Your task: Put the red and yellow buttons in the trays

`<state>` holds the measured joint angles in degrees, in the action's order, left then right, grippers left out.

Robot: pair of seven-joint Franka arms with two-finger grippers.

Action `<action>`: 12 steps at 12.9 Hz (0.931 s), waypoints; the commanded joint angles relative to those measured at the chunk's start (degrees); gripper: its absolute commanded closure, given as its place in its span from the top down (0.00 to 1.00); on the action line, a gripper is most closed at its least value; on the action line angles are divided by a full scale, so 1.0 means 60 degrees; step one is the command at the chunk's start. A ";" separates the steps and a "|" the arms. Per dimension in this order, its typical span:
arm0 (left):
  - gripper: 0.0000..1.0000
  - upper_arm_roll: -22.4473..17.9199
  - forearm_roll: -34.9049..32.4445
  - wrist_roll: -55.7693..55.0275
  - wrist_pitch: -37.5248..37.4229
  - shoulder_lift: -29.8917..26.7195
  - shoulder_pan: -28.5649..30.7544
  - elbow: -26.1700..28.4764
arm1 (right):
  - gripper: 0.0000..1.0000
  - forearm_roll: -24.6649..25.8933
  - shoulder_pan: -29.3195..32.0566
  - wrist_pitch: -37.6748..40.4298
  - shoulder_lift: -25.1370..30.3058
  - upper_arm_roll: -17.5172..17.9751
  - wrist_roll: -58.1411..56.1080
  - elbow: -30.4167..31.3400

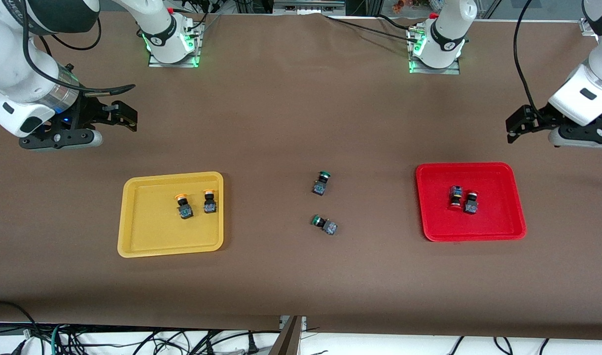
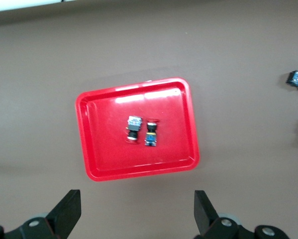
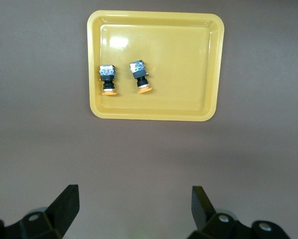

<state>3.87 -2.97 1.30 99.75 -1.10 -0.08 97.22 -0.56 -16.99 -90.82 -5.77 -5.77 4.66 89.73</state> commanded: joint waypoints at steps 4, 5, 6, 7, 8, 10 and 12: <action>1.00 -0.0264 0.0451 -0.0026 -0.1024 0.0154 -0.0104 -0.0324 | 1.00 0.0107 0.0092 -0.0186 0.0068 -0.0035 -0.0132 -0.0173; 1.00 -0.0250 0.0465 -0.0026 -0.1039 0.0169 -0.0031 -0.0383 | 1.00 0.0093 0.0092 -0.0186 -0.0005 -0.0035 -0.0117 -0.0218; 1.00 -0.0250 0.0422 -0.0026 -0.1053 0.0358 -0.0030 -0.0601 | 1.00 0.0107 0.0092 -0.0186 -0.0035 -0.0049 -0.0117 -0.0247; 1.00 -0.0221 0.0421 -0.0041 -0.1082 0.0447 -0.0030 -0.0690 | 1.00 0.0107 0.0078 -0.0186 -0.0035 -0.0049 -0.0074 -0.0247; 1.00 -0.0191 0.0392 -0.0041 -0.1097 0.0462 -0.0030 -0.0778 | 1.00 0.0122 0.0078 -0.0186 -0.0035 -0.0049 -0.0073 -0.0276; 1.00 -0.0191 0.0348 -0.0012 -0.1200 0.0477 -0.0030 -0.0837 | 1.00 0.0340 0.0078 -0.0200 -0.0049 -0.0035 -0.0029 -0.0277; 1.00 -0.0191 0.0363 0.0017 -0.1214 0.0492 0.0013 -0.0867 | 1.00 0.0561 0.0019 -0.0200 -0.0049 -0.0006 0.0000 -0.0422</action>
<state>2.82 -1.31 1.30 94.20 0.67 -0.11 94.45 1.35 -16.72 -92.13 -5.75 -6.06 4.61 89.03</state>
